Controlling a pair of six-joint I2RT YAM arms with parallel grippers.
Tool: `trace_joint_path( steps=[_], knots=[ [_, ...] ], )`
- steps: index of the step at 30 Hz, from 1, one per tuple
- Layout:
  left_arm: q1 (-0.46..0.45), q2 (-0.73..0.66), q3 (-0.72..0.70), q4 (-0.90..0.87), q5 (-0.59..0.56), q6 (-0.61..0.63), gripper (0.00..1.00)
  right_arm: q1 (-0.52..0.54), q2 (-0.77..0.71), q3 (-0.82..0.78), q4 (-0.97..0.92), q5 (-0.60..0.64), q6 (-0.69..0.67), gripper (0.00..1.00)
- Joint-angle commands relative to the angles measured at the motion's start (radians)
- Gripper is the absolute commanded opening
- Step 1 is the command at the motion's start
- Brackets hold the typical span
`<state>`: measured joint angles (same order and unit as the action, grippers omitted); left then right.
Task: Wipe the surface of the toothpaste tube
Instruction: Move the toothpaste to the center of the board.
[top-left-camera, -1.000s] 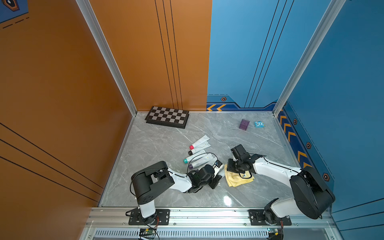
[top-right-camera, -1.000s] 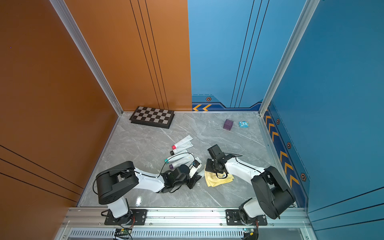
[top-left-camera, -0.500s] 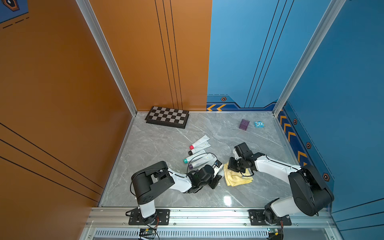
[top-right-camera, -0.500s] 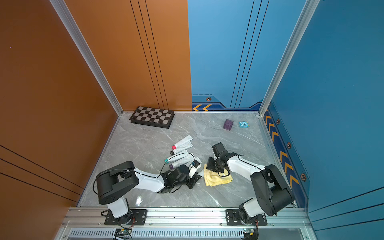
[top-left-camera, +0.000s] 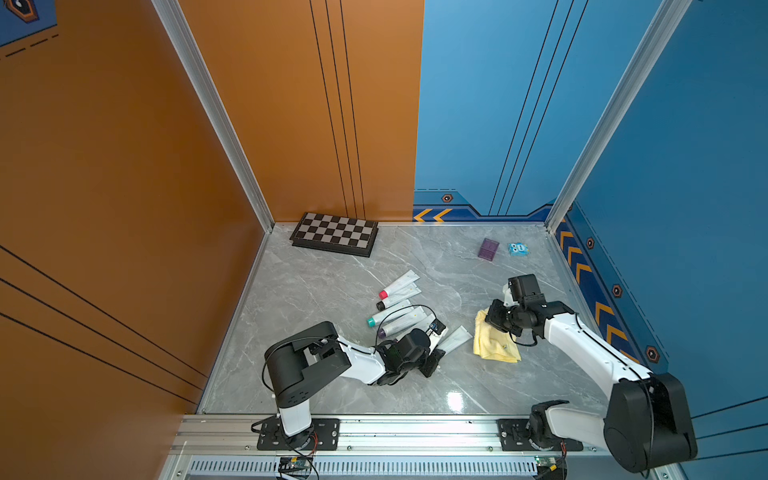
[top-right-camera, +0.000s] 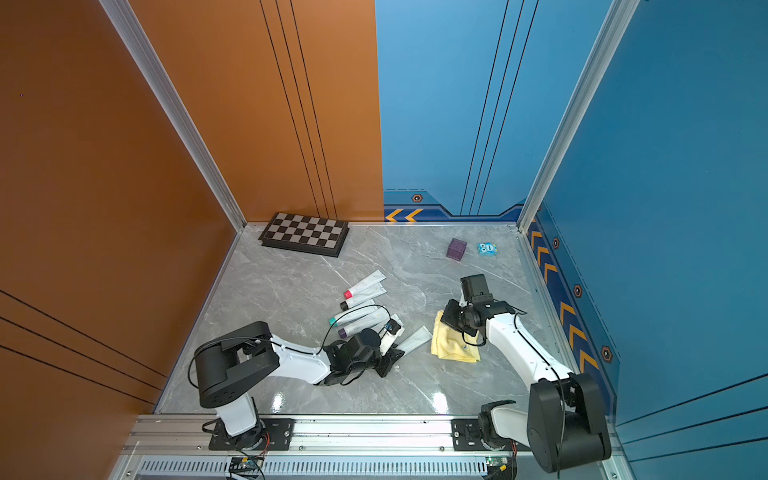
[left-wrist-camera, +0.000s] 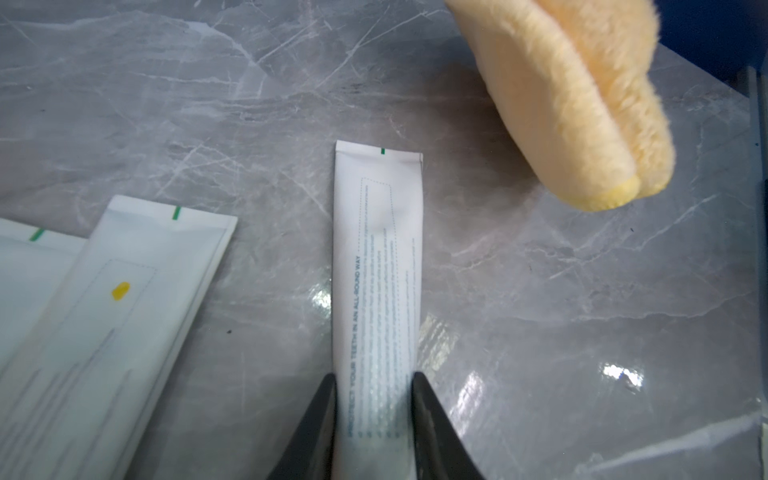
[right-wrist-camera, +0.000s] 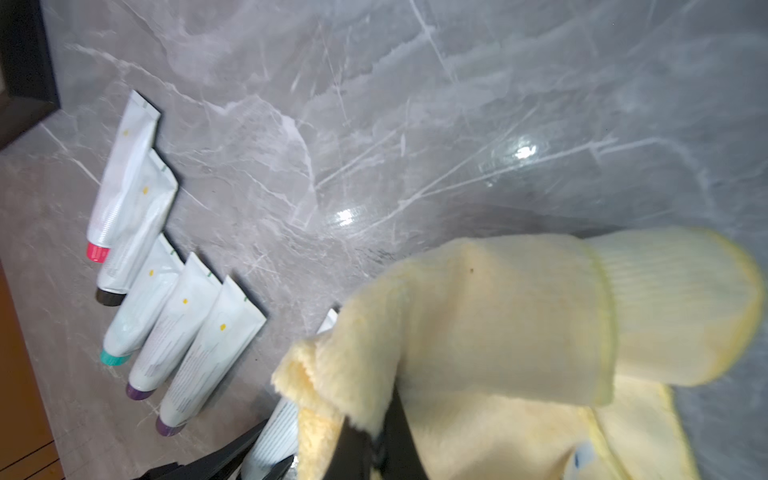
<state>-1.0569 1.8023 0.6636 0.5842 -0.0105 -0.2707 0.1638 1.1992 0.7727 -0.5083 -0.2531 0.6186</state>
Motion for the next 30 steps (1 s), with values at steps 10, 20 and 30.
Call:
trace_joint_path(
  steps=[10,20,30],
  knots=[
    [0.035,0.227,0.175,-0.431,0.063,0.083,0.16,-0.073,-0.275,0.066,-0.188,0.087,-0.040,0.00],
    [0.107,0.374,0.434,-0.520,0.141,0.135,0.16,-0.080,-0.355,0.005,-0.215,0.052,-0.052,0.00],
    [0.127,0.510,0.704,-0.657,0.156,0.169,0.21,-0.079,-0.396,-0.037,-0.226,0.019,-0.057,0.00]
  ],
)
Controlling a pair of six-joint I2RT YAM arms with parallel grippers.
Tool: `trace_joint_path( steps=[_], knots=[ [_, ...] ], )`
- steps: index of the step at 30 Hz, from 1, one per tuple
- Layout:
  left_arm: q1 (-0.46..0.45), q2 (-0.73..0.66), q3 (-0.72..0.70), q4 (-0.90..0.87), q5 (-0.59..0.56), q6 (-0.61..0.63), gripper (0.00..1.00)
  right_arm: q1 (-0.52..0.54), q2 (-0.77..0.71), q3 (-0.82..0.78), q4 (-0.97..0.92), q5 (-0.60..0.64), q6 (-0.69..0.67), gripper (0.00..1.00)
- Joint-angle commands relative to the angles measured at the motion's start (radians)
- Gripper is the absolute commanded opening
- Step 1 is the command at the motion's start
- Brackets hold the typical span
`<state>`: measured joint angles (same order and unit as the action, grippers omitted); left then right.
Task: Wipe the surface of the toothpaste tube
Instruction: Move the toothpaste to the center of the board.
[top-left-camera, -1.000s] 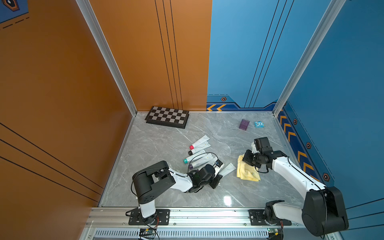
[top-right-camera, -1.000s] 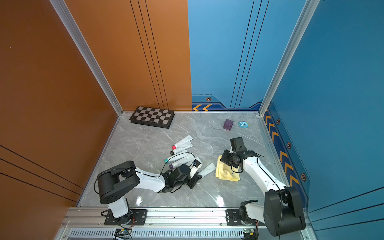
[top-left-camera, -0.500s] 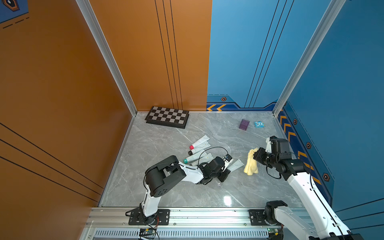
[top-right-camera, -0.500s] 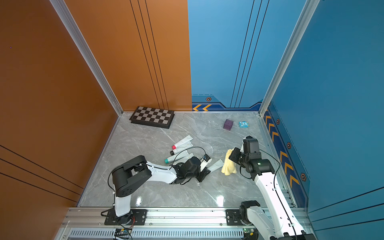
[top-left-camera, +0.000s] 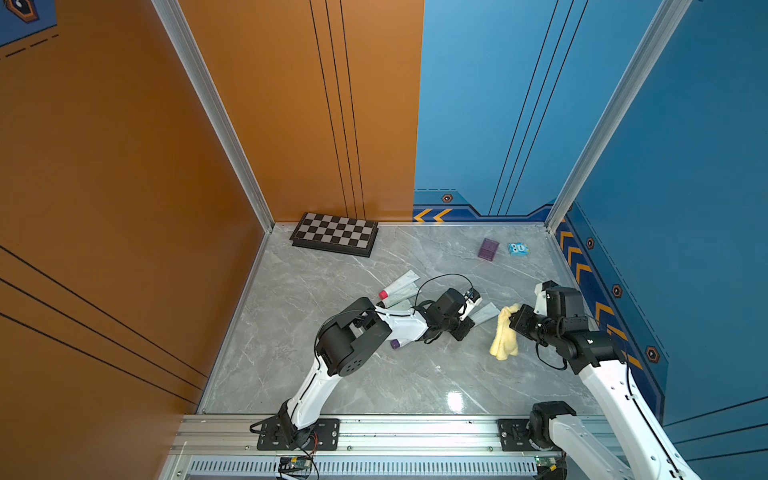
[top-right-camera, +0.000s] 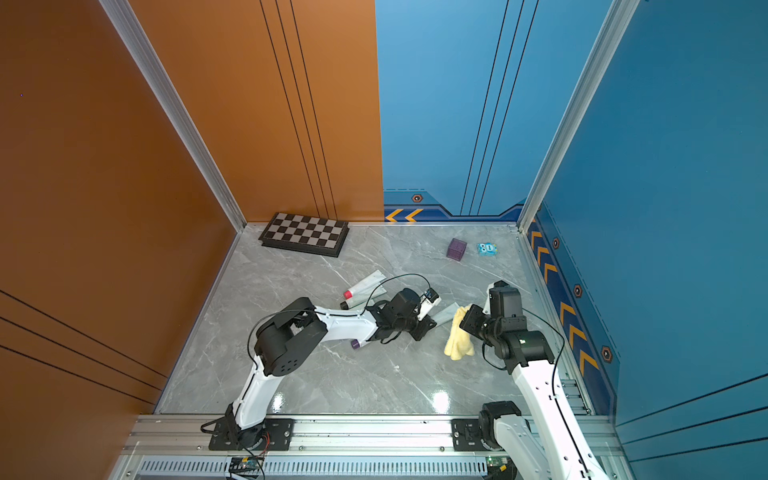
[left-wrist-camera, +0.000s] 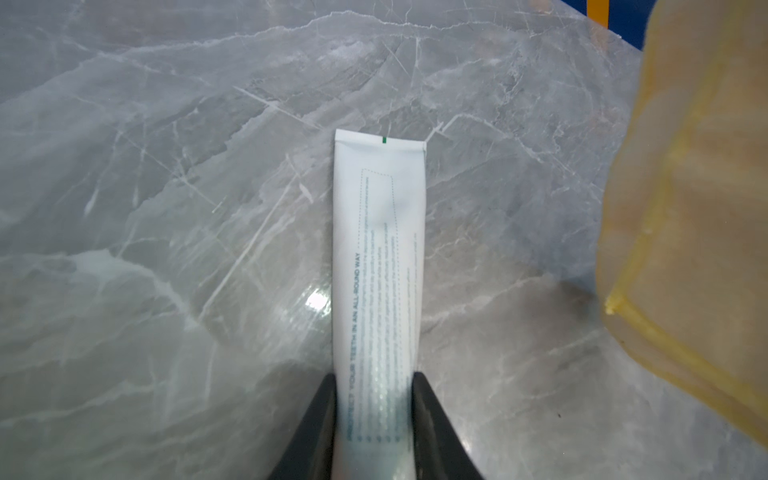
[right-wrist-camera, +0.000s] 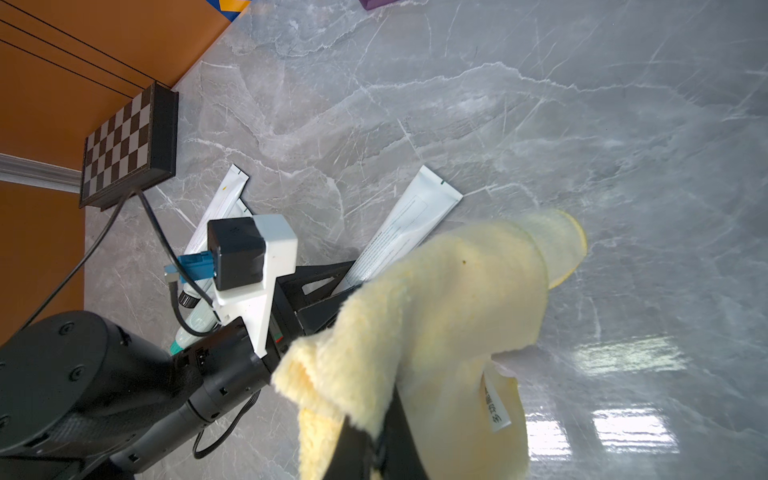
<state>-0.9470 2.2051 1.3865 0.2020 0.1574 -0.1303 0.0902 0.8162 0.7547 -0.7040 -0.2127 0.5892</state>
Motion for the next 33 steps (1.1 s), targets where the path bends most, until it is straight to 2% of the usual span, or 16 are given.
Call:
trace_joint_path(
  steps=[1,3,5,9,11,17,26,33],
  knots=[
    [0.021,0.109,-0.006,-0.282,-0.012,0.028,0.23,-0.005,-0.012,-0.021,-0.031,-0.026,-0.030,0.00],
    [0.029,0.103,0.008,-0.291,-0.014,0.023,0.33,-0.001,-0.005,-0.025,-0.031,-0.032,-0.038,0.00],
    [0.034,0.074,-0.003,-0.291,-0.016,0.013,0.50,0.001,0.003,-0.027,-0.031,-0.036,-0.046,0.00],
    [0.039,-0.026,-0.052,-0.292,-0.005,0.011,0.71,0.003,0.006,-0.029,-0.029,-0.039,-0.053,0.00],
    [0.037,-0.104,-0.090,-0.291,-0.019,0.005,0.78,0.006,0.013,-0.028,-0.025,-0.049,-0.057,0.00],
    [0.032,-0.363,-0.287,-0.297,-0.111,-0.033,0.82,0.070,0.073,-0.021,-0.002,-0.047,-0.061,0.00],
    [0.026,-0.646,-0.580,-0.314,-0.255,-0.114,0.79,0.169,0.155,-0.022,0.059,-0.014,-0.054,0.00],
    [0.088,-0.675,-0.632,-0.295,-0.235,-0.099,0.78,0.221,0.185,-0.022,0.081,0.005,-0.045,0.00]
  ],
)
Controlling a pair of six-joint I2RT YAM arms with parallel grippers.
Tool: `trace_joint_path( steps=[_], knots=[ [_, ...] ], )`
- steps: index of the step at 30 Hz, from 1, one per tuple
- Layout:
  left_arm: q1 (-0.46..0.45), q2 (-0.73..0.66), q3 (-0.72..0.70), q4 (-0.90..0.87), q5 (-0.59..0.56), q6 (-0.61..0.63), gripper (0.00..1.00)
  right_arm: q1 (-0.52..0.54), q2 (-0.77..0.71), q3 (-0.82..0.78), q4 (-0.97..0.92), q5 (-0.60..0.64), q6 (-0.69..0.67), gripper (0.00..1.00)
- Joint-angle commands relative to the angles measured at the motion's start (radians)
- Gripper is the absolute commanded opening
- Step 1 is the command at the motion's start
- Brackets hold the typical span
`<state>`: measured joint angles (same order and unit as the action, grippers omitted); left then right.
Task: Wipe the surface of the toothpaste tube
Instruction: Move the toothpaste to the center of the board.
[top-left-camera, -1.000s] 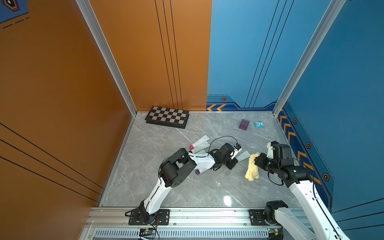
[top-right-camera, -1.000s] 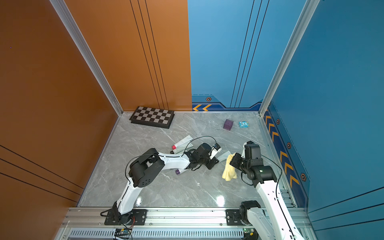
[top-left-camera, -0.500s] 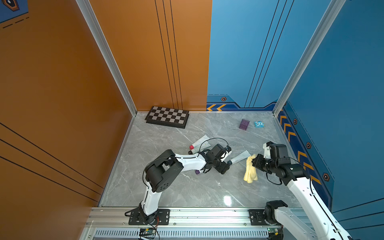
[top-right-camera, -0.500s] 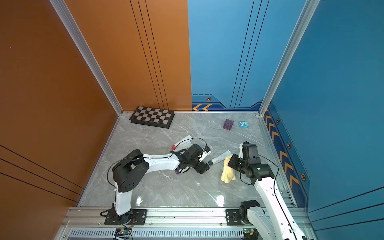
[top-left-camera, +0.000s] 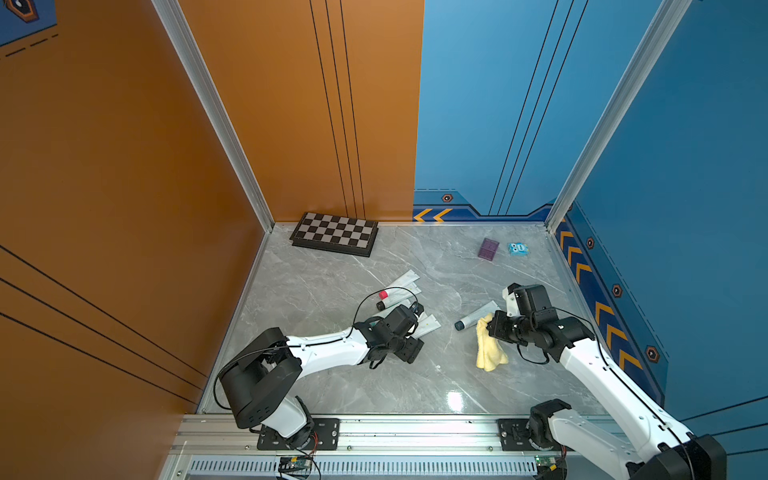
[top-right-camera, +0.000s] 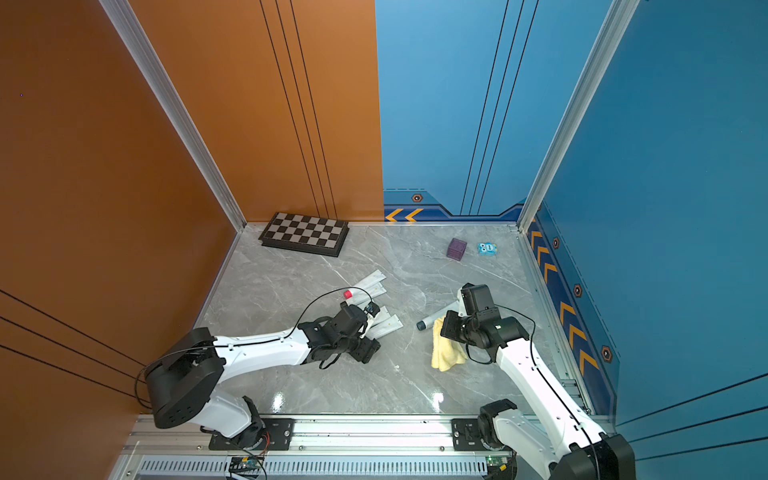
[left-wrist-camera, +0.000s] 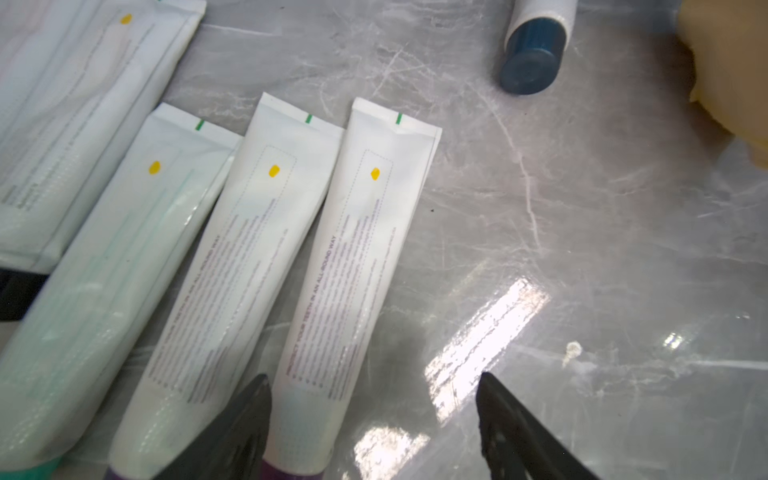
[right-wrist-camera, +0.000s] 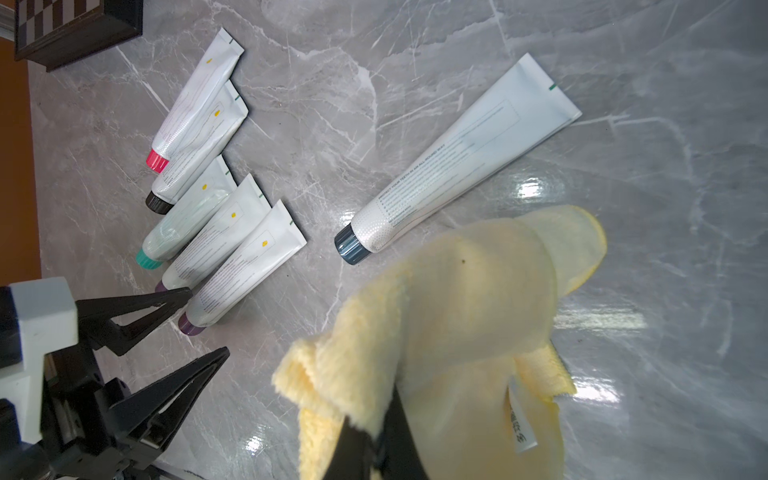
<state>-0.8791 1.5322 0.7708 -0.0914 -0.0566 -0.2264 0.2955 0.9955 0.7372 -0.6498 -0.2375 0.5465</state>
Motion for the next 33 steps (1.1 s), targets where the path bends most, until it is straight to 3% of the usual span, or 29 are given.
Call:
trace_joint_path(
  steps=[1,5,9,18,27,33],
  knots=[
    [0.024,0.007,-0.016,0.012,-0.005,0.000,0.78,0.019,0.008,-0.005,0.027,0.033,-0.001,0.00],
    [0.034,0.074,0.012,0.020,0.027,0.011,0.76,0.027,0.015,-0.003,0.027,0.036,-0.002,0.00],
    [0.030,0.127,0.027,0.019,0.054,0.014,0.65,0.031,0.022,-0.004,0.027,0.040,-0.004,0.00],
    [-0.025,0.124,-0.012,0.029,0.039,0.015,0.50,0.039,0.054,0.002,0.038,0.044,-0.005,0.00],
    [-0.107,0.107,-0.085,0.085,0.031,-0.002,0.40,0.066,0.106,0.037,0.040,0.059,-0.010,0.00],
    [-0.184,0.084,-0.150,0.127,0.018,-0.021,0.39,0.100,0.177,0.068,0.041,0.060,-0.032,0.00]
  ],
)
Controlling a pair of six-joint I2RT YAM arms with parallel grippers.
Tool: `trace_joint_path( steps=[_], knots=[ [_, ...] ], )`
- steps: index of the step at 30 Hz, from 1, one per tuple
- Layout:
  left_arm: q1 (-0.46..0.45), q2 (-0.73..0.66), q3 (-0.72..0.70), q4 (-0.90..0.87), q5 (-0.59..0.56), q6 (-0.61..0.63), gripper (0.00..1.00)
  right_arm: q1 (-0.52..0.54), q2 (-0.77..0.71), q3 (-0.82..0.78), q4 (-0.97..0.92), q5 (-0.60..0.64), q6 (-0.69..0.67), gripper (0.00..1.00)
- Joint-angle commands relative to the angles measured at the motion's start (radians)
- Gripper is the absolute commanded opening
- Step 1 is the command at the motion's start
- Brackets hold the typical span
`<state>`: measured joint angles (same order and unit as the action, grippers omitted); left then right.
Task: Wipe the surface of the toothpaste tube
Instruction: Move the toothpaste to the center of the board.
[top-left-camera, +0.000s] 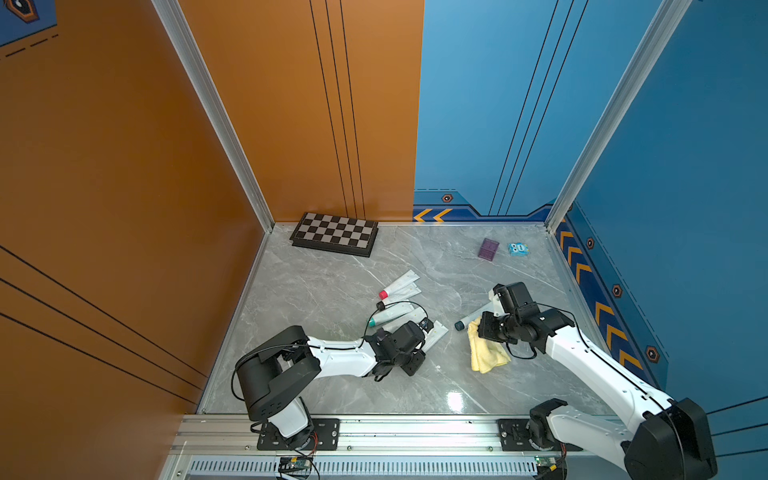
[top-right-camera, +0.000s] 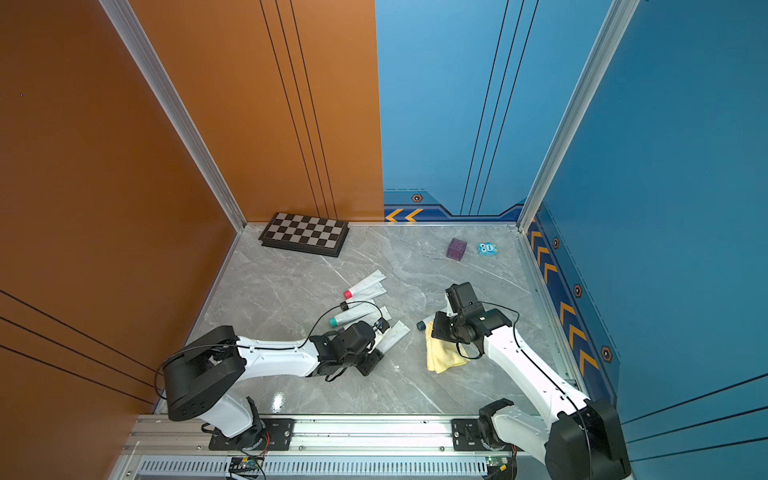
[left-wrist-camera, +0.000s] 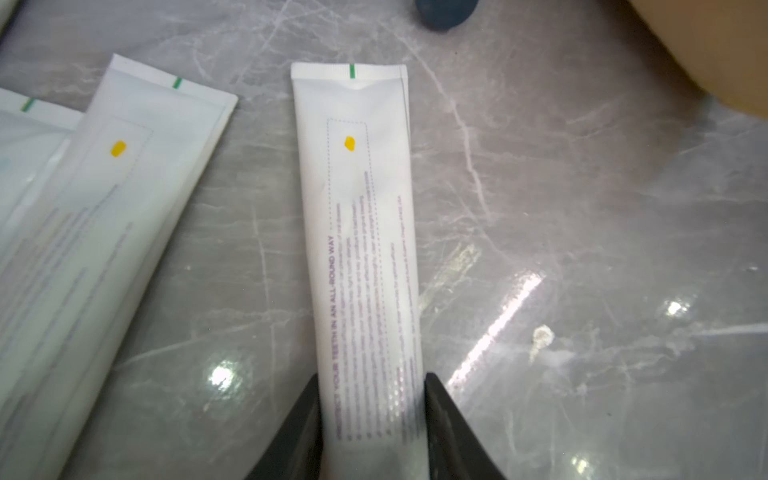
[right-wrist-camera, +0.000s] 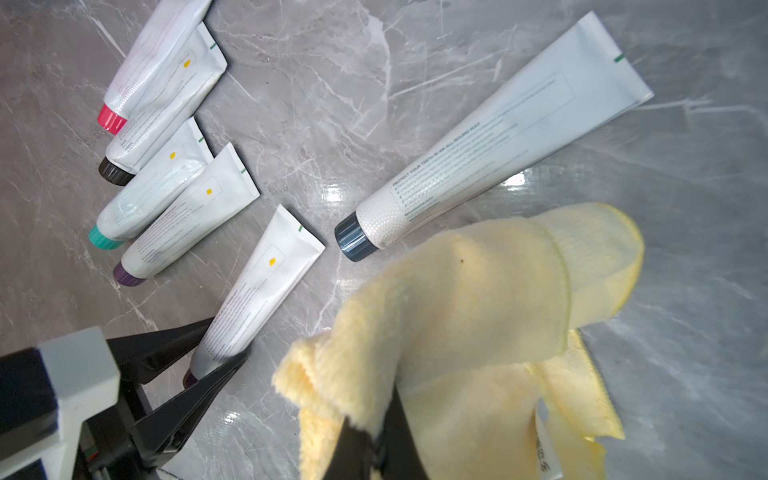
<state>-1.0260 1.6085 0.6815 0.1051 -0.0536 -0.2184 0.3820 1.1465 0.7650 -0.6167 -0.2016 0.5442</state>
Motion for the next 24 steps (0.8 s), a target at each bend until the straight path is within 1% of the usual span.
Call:
trace_joint_path(
  steps=[1,5,8,12,14,17,22,24],
  knots=[
    [-0.049,0.001,-0.075,-0.057,0.013,-0.035,0.39,0.019,0.042,0.046,0.009,0.022,-0.035,0.00],
    [-0.071,-0.012,-0.131,-0.003,0.014,-0.056,0.38,0.047,0.123,0.066,0.014,-0.004,-0.054,0.00],
    [-0.076,-0.011,-0.154,0.014,0.012,-0.061,0.42,0.076,0.184,0.065,0.046,-0.031,-0.054,0.00],
    [-0.075,-0.010,-0.172,0.036,0.000,-0.062,0.44,0.128,0.275,0.078,0.097,-0.057,-0.045,0.00],
    [-0.075,-0.006,-0.179,0.053,-0.007,-0.064,0.47,0.145,0.318,0.086,0.122,-0.069,-0.040,0.00],
    [-0.074,0.001,-0.183,0.087,-0.022,-0.057,0.57,0.152,0.370,0.102,0.149,-0.091,-0.031,0.00],
    [-0.057,0.030,-0.168,0.128,-0.035,-0.033,0.63,0.144,0.385,0.126,0.152,-0.081,-0.026,0.00],
    [-0.049,0.044,-0.160,0.149,-0.034,-0.021,0.63,0.134,0.380,0.136,0.150,-0.080,-0.024,0.00]
  ],
)
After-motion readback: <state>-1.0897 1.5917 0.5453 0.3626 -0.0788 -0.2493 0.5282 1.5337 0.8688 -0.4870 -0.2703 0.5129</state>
